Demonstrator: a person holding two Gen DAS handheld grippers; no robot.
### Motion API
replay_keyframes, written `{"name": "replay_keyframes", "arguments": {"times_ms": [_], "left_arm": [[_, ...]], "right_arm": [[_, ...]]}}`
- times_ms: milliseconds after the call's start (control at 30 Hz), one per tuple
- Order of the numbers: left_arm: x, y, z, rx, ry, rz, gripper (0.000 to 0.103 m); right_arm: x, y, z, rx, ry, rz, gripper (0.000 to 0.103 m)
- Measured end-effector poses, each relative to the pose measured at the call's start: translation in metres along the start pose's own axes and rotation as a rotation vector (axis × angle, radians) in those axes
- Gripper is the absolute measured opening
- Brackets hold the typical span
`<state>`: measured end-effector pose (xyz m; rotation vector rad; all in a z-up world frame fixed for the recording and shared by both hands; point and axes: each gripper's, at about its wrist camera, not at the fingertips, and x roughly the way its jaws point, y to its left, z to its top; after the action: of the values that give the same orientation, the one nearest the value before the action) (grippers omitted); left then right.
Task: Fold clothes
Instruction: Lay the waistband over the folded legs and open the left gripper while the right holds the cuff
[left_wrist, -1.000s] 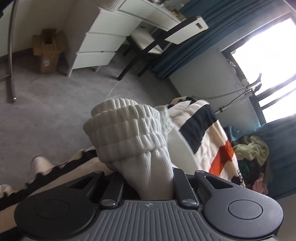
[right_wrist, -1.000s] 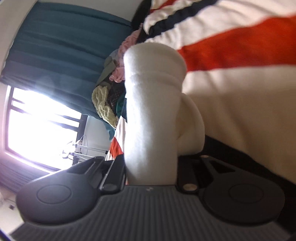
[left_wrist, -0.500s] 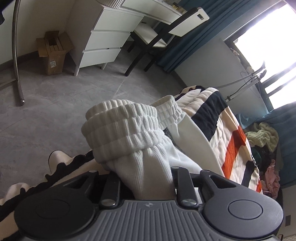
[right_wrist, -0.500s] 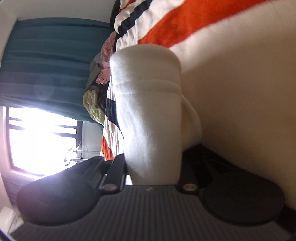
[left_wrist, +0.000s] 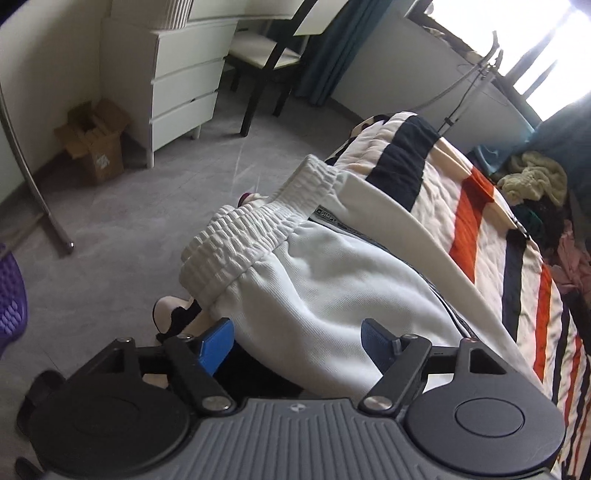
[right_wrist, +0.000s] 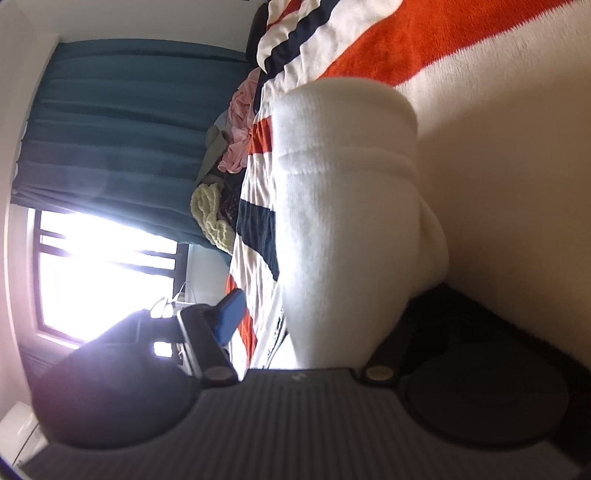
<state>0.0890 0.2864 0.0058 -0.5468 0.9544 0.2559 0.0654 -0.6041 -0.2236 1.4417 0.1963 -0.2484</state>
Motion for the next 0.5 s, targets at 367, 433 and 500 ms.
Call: {"name": "replay_keyframes", "arguments": {"times_ms": [367, 433, 500], "left_arm": [[0.017, -0.081, -0.039, 0.259, -0.053, -0.047, 0.083], [0.024, -0.100, -0.049, 0.293, -0.052, -0.069, 0.084], [0.034, -0.121, -0.060, 0.332, -0.057, -0.092, 0.087]], "right_arm": [[0.001, -0.002, 0.010, 0.016, -0.019, 0.040, 0.070], [-0.004, -0.006, 0.011, 0.031, -0.027, 0.067, 0.069], [-0.011, -0.008, 0.004, 0.041, -0.034, 0.080, 0.067]]}}
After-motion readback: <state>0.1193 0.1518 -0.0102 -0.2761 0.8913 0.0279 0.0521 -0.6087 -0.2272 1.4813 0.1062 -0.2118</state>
